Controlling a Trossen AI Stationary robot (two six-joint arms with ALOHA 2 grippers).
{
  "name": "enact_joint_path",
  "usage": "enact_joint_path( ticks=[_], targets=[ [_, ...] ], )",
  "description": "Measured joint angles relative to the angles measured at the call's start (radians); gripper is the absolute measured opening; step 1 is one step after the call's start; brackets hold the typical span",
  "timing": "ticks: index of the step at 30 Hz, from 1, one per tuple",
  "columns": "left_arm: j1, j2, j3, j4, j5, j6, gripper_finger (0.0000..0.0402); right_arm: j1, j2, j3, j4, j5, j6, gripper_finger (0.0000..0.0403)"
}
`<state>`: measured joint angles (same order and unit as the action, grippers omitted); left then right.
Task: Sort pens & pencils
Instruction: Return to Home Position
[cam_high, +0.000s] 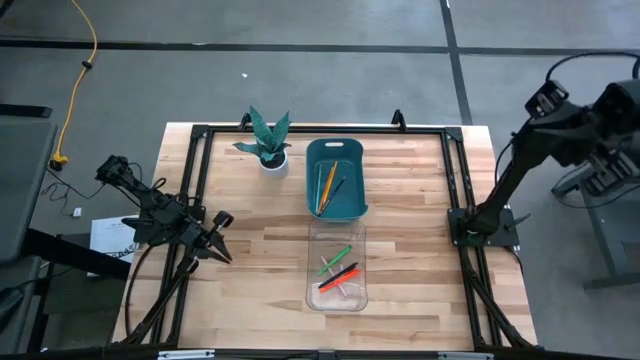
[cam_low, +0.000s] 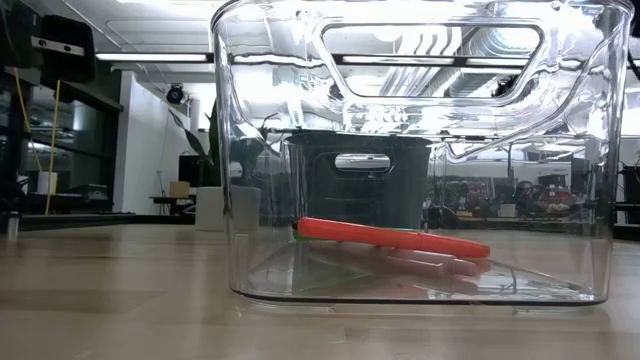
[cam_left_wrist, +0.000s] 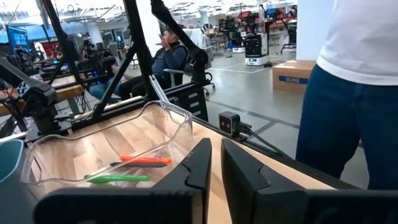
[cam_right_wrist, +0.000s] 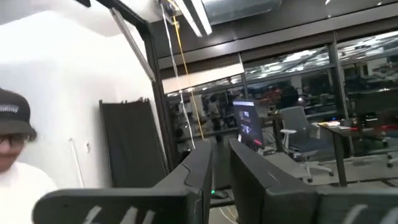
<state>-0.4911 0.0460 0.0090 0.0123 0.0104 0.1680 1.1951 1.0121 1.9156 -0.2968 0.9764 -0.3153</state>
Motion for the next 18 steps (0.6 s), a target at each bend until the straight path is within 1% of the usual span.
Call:
enact_joint_path(
  ticks=[5, 14, 18],
  targets=[
    [0.0, 0.0, 0.0, 0.0, 0.0, -0.012, 0.0027, 0.004, -0.055, 0.0, -0.07, 0.0, 0.025, 0.0041],
    [0.0, 0.0, 0.0, 0.0, 0.0, -0.012, 0.0024, 0.003, -0.126, 0.0, -0.081, 0.0, 0.019, 0.0041],
    [0.0, -0.004, 0.0, 0.0, 0.0, -0.015, 0.0024, -0.02, -0.152, 0.0, -0.08, 0.013, 0.019, 0.0041]
  ],
)
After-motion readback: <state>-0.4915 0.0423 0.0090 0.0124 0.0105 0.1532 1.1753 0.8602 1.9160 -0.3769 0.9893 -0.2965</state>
